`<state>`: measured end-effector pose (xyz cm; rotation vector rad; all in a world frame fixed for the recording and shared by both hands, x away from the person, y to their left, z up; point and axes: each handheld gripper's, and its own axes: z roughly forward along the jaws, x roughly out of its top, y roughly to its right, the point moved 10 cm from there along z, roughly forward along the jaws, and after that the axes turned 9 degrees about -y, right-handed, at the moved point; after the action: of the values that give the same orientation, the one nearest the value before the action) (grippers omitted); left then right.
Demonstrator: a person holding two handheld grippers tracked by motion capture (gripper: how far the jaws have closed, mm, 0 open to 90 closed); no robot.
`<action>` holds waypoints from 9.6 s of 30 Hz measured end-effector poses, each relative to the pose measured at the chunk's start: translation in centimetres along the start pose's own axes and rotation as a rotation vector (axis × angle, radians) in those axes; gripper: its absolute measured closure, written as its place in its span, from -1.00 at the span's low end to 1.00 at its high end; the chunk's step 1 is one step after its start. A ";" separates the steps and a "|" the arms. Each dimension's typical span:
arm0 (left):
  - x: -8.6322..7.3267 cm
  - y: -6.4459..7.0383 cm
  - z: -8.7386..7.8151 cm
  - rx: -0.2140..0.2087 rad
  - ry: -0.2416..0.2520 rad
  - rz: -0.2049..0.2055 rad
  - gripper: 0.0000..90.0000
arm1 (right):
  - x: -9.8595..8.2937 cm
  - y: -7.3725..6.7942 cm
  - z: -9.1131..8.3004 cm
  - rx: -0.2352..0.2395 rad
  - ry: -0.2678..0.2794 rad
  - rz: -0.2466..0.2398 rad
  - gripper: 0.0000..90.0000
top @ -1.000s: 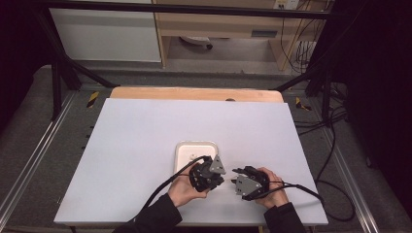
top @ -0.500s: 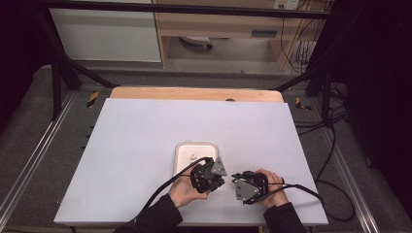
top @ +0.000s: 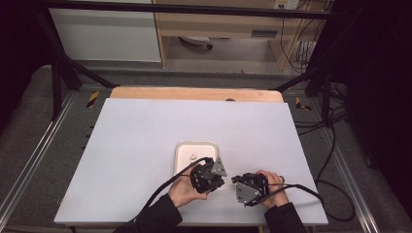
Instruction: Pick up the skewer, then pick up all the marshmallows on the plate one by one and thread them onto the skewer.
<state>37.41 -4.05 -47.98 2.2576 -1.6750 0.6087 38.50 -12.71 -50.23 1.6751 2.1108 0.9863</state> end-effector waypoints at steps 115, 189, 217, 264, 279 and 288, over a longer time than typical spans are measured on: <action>-15.4 -5.7 -7.1 0.187 0.224 -0.383 0.96 | 2.0 5.2 1.6 0.203 0.081 1.063 -0.96; -14.2 -5.1 -7.2 0.209 0.318 -0.376 0.96 | 6.7 8.4 2.6 0.298 0.301 1.171 0.54; -13.0 -4.0 -6.9 0.201 0.348 -0.330 0.96 | 8.7 12.8 -1.7 0.389 0.639 1.322 0.54; -12.7 -3.4 -6.4 0.201 0.340 -0.318 0.97 | 11.4 10.6 0.1 0.500 0.672 1.311 0.70; -12.5 -3.3 -6.2 0.194 0.343 -0.328 0.97 | 11.7 9.9 0.2 0.494 0.667 1.301 0.74; -12.5 -3.2 -6.0 0.199 0.338 -0.327 0.97 | 11.9 9.6 0.2 0.487 0.667 1.291 0.76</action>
<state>36.37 10.15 -48.57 2.3269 -1.1004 1.0403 42.32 -0.53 -41.82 3.5065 1.3817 1.5418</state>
